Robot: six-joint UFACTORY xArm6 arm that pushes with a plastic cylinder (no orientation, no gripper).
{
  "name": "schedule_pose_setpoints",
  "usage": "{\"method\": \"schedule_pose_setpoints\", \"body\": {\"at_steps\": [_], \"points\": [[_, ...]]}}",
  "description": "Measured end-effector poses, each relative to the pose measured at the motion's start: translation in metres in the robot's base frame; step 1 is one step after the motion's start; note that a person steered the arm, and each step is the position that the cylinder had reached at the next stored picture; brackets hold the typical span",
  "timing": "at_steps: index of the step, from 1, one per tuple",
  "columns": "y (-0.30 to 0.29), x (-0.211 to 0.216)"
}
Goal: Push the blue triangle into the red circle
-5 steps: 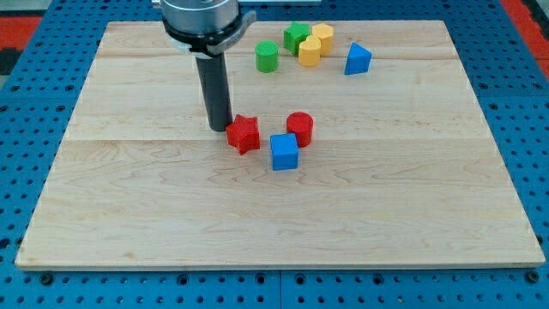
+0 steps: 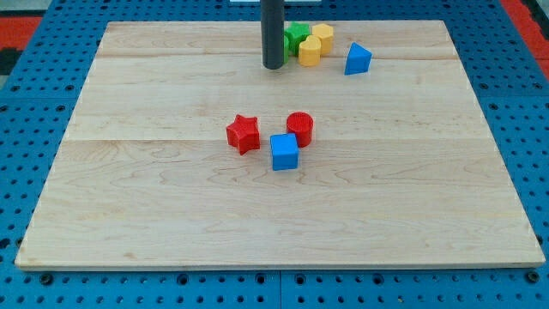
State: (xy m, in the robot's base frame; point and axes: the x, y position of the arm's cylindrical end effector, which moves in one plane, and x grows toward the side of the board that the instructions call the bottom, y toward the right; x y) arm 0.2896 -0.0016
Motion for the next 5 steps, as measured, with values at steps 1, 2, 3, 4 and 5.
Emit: {"method": "schedule_pose_setpoints", "body": {"at_steps": [1,2,3,4,5], "points": [[0.047,0.001],[0.081,0.001],[0.082,-0.003],[0.09,-0.028],[0.131,-0.029]]}}
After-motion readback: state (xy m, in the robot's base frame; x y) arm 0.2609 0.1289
